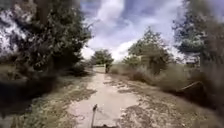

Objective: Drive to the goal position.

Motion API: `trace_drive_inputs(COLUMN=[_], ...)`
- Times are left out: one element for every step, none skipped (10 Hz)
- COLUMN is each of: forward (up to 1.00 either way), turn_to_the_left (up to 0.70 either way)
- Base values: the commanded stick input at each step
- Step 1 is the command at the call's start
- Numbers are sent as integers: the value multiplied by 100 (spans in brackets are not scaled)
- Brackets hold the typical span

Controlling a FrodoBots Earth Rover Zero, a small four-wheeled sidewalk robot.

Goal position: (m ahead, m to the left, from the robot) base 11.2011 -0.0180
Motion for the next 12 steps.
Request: trace_drive_inputs(forward=[100, 100, 100, 100, 100, 100, 100, 100, 100, 100, 100, 100], turn_to_the_left=[0, 0, 0, 0, 0, 0, 0, 0, 0, 0, 0, 0])
